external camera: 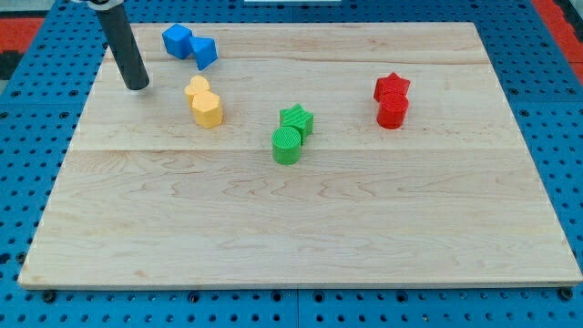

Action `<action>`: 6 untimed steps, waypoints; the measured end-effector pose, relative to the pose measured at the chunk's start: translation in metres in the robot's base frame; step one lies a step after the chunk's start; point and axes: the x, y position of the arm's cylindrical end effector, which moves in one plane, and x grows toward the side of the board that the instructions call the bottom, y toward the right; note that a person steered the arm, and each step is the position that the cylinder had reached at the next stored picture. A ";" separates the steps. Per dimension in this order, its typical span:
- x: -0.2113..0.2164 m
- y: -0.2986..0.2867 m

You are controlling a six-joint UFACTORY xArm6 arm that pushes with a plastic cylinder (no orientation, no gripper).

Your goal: Nudge blue triangle a bit left

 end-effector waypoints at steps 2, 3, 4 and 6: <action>-0.009 0.005; -0.032 0.042; -0.038 0.086; 0.026 0.133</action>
